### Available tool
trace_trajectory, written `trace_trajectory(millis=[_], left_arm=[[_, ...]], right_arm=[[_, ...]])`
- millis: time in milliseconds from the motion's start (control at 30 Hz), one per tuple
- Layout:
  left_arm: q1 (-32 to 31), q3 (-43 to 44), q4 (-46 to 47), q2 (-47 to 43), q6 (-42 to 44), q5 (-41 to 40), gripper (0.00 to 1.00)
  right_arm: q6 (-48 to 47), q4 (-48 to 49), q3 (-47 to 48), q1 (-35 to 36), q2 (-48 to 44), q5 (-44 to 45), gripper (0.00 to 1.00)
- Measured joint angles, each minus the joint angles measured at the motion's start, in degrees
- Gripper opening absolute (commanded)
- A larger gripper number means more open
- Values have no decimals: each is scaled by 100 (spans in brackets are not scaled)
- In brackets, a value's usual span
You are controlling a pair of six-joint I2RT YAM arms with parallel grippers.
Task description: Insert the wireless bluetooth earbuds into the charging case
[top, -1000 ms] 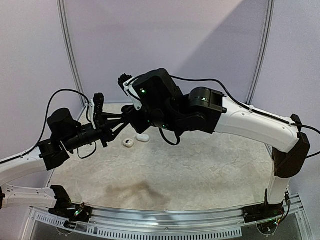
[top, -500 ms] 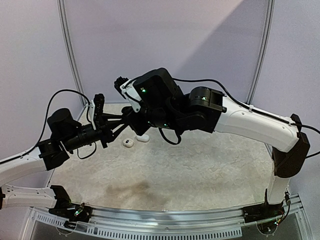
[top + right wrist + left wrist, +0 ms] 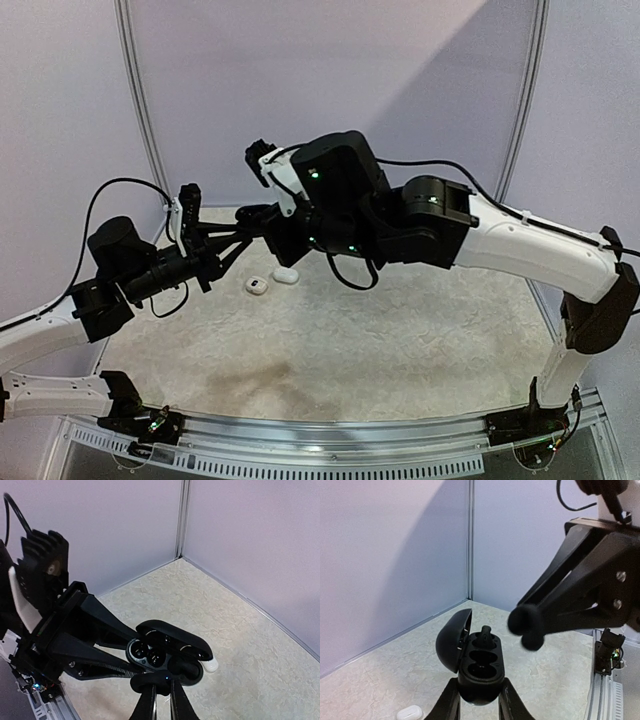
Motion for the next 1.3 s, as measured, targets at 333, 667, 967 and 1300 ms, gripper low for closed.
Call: trace_trajectory(millis=[333, 667, 967, 1300], left_arm=[[0, 7, -129, -15, 7, -232, 0], [0, 55, -153, -22, 98, -238, 0], [2, 57, -192, -24, 138, -234, 0], [2, 57, -212, -31, 160, -238, 0]], right_arm=[[894, 402, -1209, -74, -1482, 321, 0], [3637, -1574, -3143, -1679, -1764, -494, 1], [4266, -2791, -3864, -1718, -24, -1707, 1], [4210, -3751, -2916, -1309, 1222, -1714, 22]])
